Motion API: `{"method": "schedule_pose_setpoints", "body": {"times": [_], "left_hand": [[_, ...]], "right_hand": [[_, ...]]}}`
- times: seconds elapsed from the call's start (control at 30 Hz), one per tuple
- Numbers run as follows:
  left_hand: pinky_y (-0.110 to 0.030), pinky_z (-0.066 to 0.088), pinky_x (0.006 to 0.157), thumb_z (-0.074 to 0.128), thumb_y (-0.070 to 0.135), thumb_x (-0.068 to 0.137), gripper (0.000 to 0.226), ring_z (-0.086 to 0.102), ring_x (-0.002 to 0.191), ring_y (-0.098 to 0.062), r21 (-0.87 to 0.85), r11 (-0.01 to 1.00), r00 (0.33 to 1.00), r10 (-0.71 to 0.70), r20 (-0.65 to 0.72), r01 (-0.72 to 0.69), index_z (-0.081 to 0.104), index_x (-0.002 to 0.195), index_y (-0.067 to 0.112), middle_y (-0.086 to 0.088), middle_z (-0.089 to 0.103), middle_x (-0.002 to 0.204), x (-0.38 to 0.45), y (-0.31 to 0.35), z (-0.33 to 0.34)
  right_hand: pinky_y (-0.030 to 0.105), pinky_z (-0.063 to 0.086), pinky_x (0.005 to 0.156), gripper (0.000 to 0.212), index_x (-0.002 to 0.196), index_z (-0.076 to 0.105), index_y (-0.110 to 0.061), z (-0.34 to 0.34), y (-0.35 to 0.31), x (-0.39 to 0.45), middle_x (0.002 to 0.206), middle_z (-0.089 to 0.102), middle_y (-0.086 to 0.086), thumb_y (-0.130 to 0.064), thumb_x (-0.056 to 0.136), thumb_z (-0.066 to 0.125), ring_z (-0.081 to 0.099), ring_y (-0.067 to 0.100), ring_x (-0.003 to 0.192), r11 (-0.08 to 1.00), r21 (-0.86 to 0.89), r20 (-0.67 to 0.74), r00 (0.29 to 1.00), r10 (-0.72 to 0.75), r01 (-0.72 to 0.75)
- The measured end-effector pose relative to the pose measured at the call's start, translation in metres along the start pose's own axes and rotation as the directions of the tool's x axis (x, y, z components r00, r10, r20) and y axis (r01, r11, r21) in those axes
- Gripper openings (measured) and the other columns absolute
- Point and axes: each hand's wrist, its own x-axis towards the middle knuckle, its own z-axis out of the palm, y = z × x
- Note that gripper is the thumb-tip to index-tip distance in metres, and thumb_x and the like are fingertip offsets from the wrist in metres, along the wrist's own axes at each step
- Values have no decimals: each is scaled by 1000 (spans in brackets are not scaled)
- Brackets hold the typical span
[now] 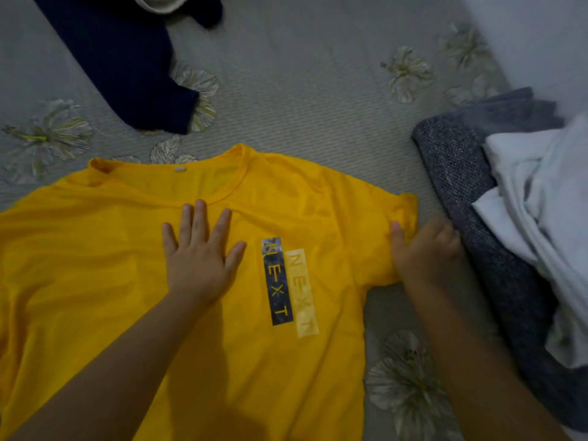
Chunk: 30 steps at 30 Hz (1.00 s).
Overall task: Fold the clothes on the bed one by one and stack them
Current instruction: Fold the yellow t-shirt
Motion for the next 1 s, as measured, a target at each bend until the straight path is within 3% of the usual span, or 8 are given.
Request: {"method": "schedule_pose_setpoints", "body": {"times": [0.1,0.27,0.4,0.53,0.6,0.7,0.8,1.0], "left_hand": [[-46,-4,110,10,63,77,79,6,142,-29,-12,1000,1000,-18,4,18,31,142,23,-15,15,152,-1,4,-1],[-39,-6,108,-8,73,78,88,1,137,-21,18,1000,1000,11,-27,-10,30,141,24,-15,19,151,1,3,0],[-43,-3,108,-8,70,81,89,13,138,-28,-9,1000,999,27,-23,-27,38,138,21,-18,27,148,1,4,-3],[-61,23,100,4,59,91,79,33,129,-40,-80,996,998,40,-46,-43,49,131,8,-25,42,137,-3,-7,-21],[-64,31,91,22,49,95,63,44,120,-46,-60,998,991,20,-133,-28,52,126,3,-28,49,130,-14,-26,-32],[-65,32,93,34,39,85,60,41,123,-48,-55,991,976,-128,-176,120,50,127,-1,-29,45,132,-48,-75,-46],[-66,25,96,31,42,83,66,34,127,-50,-55,937,921,-350,-169,346,47,129,-3,-32,41,134,-91,-129,-64],[-51,24,105,40,38,94,65,28,132,-41,-328,650,655,-747,-110,686,16,145,6,-27,30,142,-134,-203,-84]], "right_hand": [[46,14,109,87,132,35,10,15,-1,-14,146,23,29,-56,80,53,17,40,136,979,80,119,977,175,-185],[44,42,87,65,94,55,20,29,-10,-19,109,55,39,-41,80,39,53,52,101,937,341,-81,995,-53,78],[39,31,79,70,103,50,19,0,-45,-18,102,56,38,-44,80,31,56,50,95,877,467,-184,983,-31,115],[40,49,83,36,97,53,2,-15,-102,-72,128,48,31,-28,78,56,55,45,107,804,250,-182,842,-508,540],[53,48,83,57,107,51,-7,-4,-117,-116,132,47,27,-33,62,76,55,43,112,722,120,14,726,-687,681],[51,48,85,55,115,45,-15,9,-122,-163,130,52,20,-39,69,64,48,34,118,588,117,106,579,-808,800],[44,44,93,34,113,44,-15,20,-123,-181,125,57,18,-38,90,34,38,28,120,537,203,32,543,-839,819],[49,16,102,61,129,38,-16,54,-143,-190,136,47,20,-55,94,7,27,33,128,520,110,182,497,-848,847]]}}
